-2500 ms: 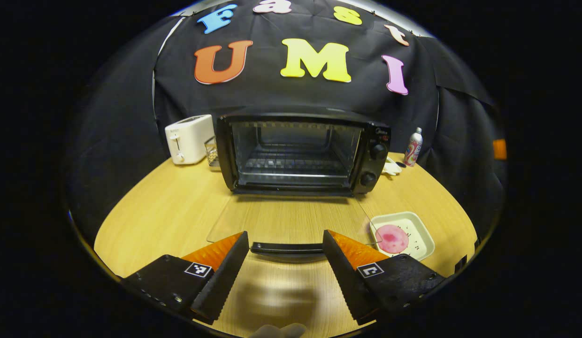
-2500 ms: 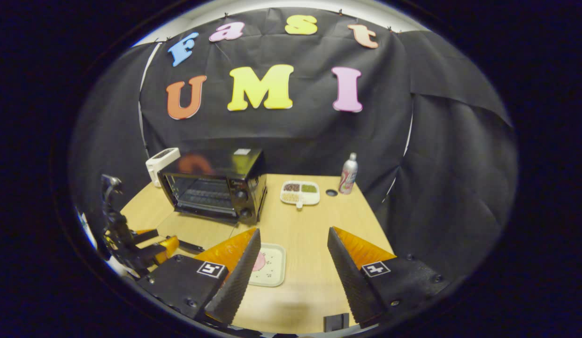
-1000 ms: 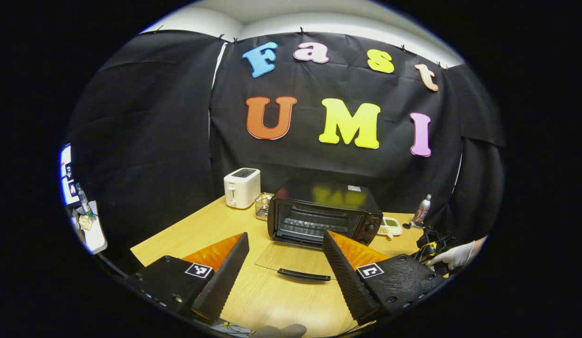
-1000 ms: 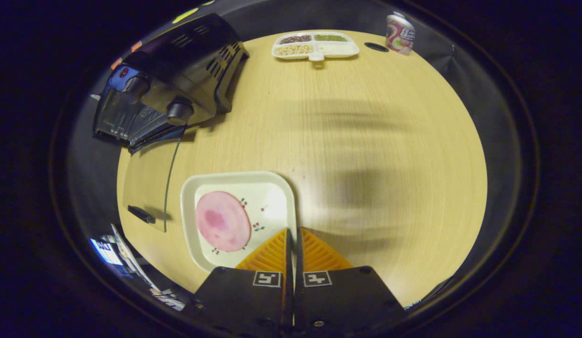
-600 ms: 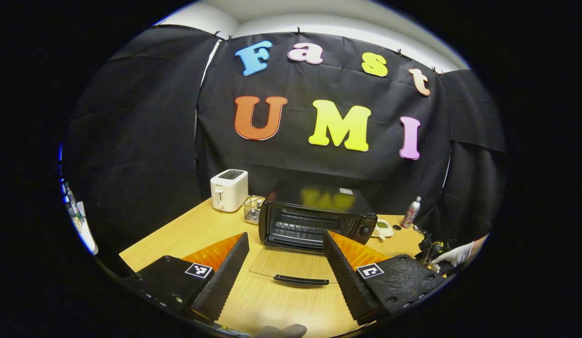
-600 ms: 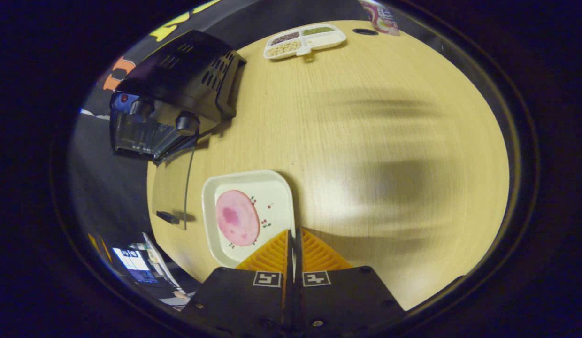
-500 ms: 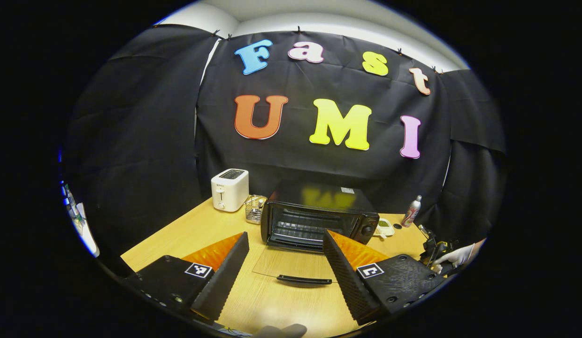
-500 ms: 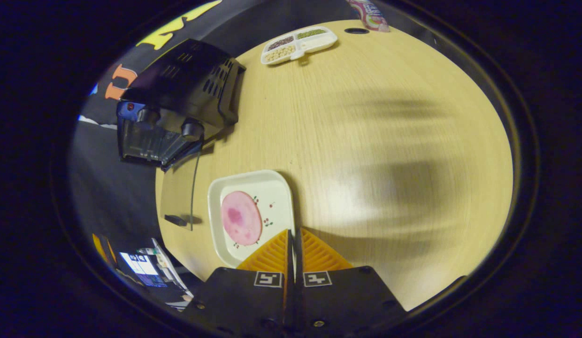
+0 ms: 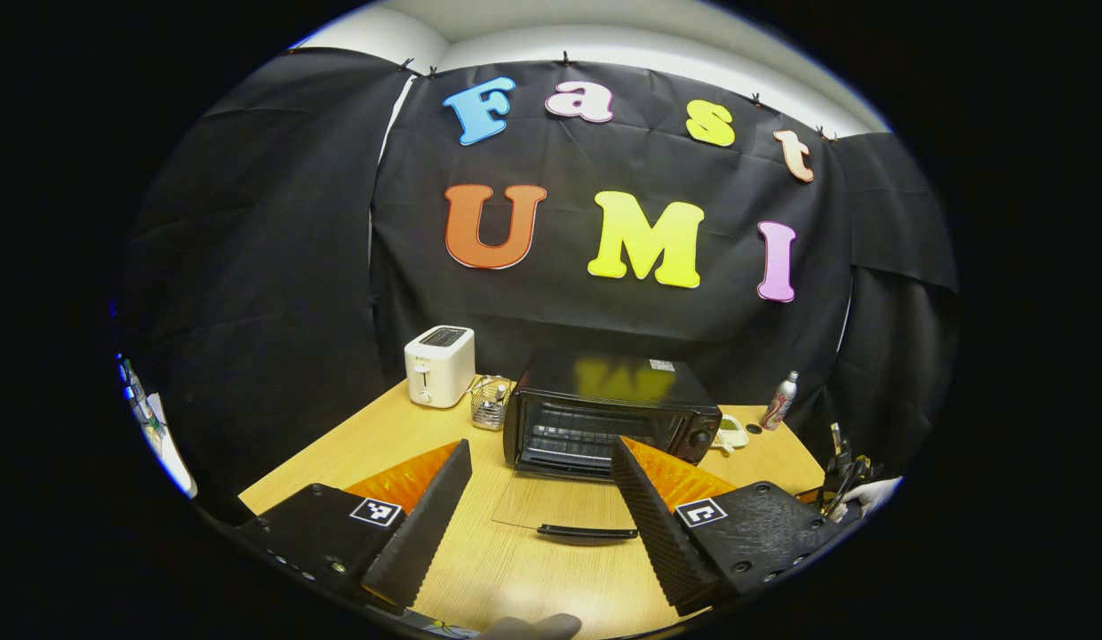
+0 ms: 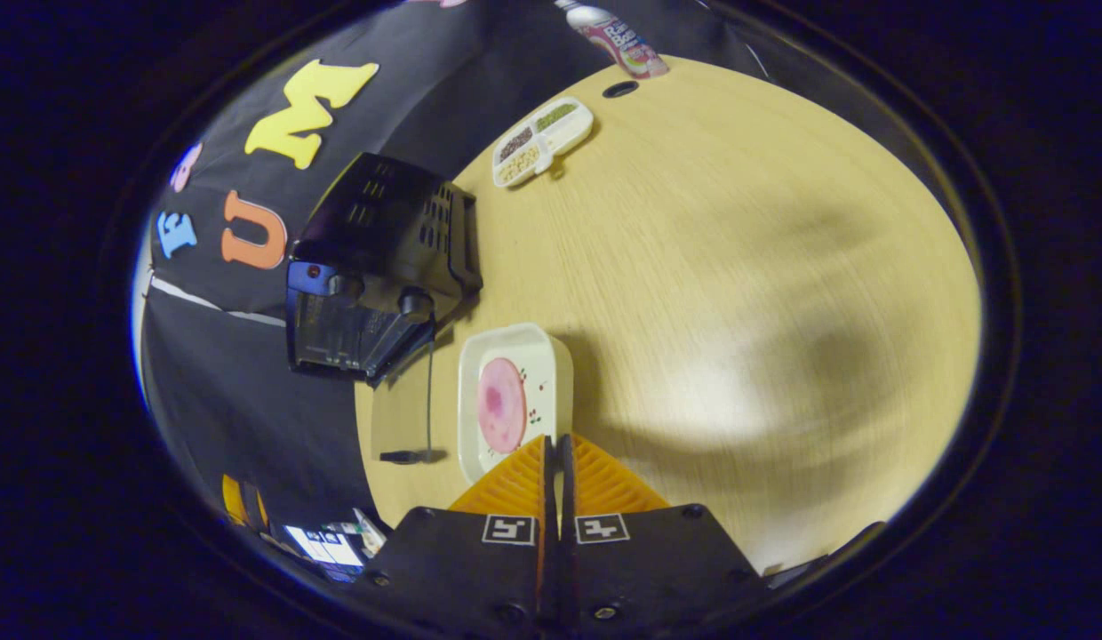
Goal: Open the electric oven with the left hand, put the food in, and close the electric oven.
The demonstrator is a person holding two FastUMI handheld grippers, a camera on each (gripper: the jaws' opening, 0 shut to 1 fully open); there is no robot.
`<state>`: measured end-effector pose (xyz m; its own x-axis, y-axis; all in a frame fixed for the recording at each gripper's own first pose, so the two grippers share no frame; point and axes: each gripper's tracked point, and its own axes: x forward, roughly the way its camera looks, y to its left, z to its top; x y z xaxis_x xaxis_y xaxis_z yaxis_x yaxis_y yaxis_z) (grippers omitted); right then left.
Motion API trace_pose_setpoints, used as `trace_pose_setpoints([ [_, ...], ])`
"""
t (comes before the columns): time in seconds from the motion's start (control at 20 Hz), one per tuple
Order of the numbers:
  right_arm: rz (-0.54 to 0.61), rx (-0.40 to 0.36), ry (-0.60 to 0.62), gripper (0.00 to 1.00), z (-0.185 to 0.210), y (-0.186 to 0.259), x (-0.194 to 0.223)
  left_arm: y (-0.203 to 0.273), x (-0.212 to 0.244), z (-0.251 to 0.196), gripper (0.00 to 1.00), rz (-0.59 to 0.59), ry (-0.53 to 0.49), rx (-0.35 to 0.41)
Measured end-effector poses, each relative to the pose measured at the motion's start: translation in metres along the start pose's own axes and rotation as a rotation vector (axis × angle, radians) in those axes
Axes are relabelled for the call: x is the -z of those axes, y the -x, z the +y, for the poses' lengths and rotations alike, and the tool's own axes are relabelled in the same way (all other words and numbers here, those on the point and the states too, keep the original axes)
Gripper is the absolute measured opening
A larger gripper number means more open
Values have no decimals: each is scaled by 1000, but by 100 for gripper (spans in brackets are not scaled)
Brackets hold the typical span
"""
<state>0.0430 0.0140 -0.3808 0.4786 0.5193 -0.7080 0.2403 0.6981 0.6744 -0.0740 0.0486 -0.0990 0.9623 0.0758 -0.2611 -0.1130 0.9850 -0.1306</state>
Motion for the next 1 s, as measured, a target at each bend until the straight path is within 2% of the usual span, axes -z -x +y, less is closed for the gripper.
trace_pose_setpoints([
  [0.2,-107,-61,-111,3,18,22,2,0,-6,-2,96,-1,-4,19],
  [0.25,-134,-69,-123,0,26,26,5,-1,-8,-2,96,3,-7,24],
  [0.35,-180,-93,-148,3,47,31,14,1,-11,2,96,3,-9,22],
  [0.45,-216,-115,-175,0,72,28,24,1,-19,9,96,-3,-28,14],
  [0.5,-236,-121,-186,3,85,25,28,2,-24,13,96,-13,-48,8],
  [0.8,-325,-191,-299,1,169,-19,49,10,-40,30,96,-23,-94,8],
  [1.0,-359,-199,-323,4,206,-60,51,15,-48,43,96,-33,-114,-5],
])
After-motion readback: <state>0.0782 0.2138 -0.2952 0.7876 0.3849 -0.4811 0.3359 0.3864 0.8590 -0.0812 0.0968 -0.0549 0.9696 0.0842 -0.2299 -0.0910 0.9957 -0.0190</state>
